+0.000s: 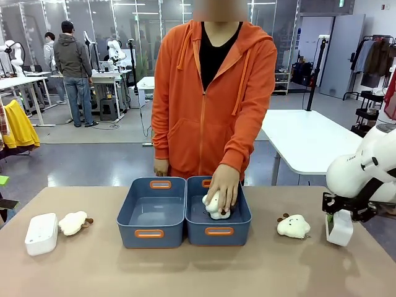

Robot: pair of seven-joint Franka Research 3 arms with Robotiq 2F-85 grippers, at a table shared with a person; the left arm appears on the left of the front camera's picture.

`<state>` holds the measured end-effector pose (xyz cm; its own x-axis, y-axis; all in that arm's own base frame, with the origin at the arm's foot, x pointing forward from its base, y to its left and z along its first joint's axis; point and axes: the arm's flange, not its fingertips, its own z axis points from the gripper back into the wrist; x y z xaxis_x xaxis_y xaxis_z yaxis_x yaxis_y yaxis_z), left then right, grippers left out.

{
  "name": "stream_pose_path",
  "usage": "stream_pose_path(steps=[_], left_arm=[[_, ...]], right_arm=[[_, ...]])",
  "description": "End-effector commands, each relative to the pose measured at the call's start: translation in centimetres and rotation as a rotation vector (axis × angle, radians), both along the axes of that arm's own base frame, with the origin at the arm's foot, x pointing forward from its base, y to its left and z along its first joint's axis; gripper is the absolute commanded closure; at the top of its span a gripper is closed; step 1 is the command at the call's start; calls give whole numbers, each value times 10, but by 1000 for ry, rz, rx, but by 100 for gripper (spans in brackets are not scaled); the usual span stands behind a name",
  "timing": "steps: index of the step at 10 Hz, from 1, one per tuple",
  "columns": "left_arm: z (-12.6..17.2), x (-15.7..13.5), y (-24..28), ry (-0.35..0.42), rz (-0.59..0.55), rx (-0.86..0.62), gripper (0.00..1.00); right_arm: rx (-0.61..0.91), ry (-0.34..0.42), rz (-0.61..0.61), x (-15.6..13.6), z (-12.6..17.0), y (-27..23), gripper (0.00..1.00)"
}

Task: Sort the digital clocks into the basket.
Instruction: Pick up the Digital clock from the table and place it into the empty Plastic storage basket.

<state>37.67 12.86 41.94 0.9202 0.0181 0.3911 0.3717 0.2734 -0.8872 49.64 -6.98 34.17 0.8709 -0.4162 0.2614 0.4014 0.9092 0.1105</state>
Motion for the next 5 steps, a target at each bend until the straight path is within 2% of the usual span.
stream_pose_path(steps=[1, 5], left_arm=[[3, -3, -2, 1, 0, -18, 0], [3, -3, -2, 1, 0, -18, 0]], right_arm=[[38, -20, 45, -18, 19, -9, 99], [91, -64, 101, -41, 39, -24, 99]])
